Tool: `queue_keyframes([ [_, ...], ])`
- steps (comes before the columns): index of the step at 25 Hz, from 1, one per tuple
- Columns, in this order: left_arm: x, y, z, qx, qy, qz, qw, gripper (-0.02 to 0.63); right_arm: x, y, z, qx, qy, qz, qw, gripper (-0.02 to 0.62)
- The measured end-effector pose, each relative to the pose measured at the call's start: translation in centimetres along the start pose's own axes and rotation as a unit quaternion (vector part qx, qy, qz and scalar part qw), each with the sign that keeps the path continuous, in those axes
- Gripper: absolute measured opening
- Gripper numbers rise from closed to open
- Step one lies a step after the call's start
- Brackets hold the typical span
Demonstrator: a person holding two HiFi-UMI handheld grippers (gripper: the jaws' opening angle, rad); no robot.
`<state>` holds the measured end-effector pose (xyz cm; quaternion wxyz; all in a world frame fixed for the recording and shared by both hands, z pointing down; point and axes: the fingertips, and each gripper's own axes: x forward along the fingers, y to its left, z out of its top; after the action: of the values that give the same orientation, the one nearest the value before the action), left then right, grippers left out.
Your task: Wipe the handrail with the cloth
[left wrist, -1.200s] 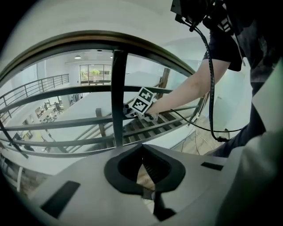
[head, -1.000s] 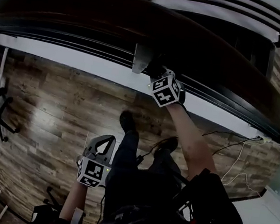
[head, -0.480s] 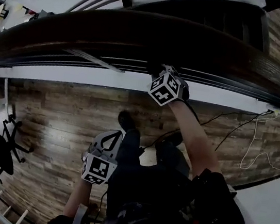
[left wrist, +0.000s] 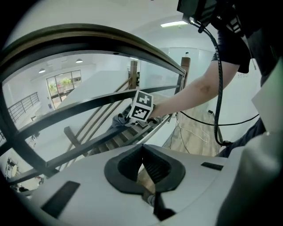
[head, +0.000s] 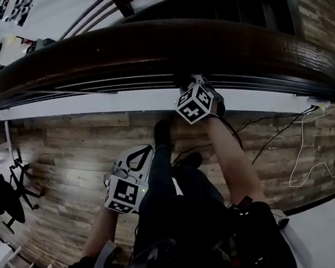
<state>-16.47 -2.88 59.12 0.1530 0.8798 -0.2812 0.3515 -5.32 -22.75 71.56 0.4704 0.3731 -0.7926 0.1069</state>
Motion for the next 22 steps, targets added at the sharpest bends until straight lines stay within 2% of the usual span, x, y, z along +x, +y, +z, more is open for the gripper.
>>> queue_keyframes([
  [7, 10.0, -2.1, 6.5, 0.036, -0.009, -0.093, 0.9950, 0.008, -3.5, -8.6, -9.8, 0.099, 0.061, -0.021, 0.993, 0.041],
  [11, 13.4, -5.3, 10.6, 0.070, -0.007, -0.129, 0.9892, 0.008, -6.9, -13.1, -15.9, 0.128, 0.075, -0.039, 0.988, 0.041],
  [16, 18.5, -12.3, 14.7, 0.104, 0.015, -0.138, 0.9848, 0.008, -11.5, -20.0, -23.6, 0.118, 0.052, -0.060, 0.990, 0.041],
  [22, 25.1, -22.6, 22.6, 0.109, 0.033, -0.127, 0.9854, 0.008, -17.0, -30.2, -36.3, 0.176, 0.044, -0.064, 0.981, 0.041],
])
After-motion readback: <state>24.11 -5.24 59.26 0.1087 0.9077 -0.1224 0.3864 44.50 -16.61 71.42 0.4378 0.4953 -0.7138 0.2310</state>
